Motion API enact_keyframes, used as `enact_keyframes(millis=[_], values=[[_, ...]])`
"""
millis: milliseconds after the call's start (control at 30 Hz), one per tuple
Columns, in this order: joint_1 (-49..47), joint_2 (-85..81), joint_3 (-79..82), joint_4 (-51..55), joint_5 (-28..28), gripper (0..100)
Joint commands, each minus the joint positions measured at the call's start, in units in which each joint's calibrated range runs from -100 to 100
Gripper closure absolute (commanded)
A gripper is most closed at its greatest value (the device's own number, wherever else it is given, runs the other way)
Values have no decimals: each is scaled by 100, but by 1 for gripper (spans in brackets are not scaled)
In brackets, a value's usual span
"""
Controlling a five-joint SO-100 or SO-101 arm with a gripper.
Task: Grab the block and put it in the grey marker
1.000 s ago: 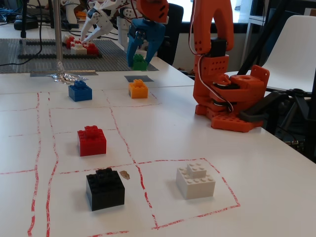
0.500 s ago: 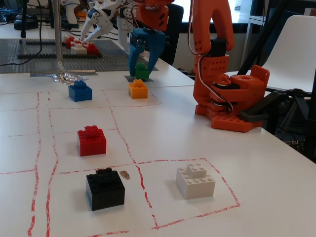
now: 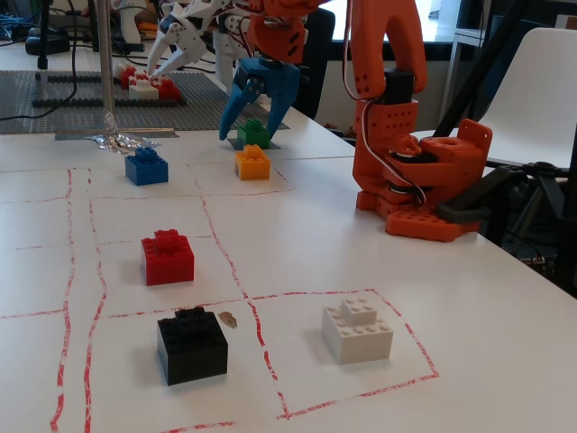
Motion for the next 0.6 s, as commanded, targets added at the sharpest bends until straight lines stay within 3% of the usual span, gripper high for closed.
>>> enact_keyframes(millis=[0,367,567], values=[[-42,-435,-115,-12,166,66],[249,-1822,-877,2233,601,65],[-422,-3028,-79,2690,405,74]])
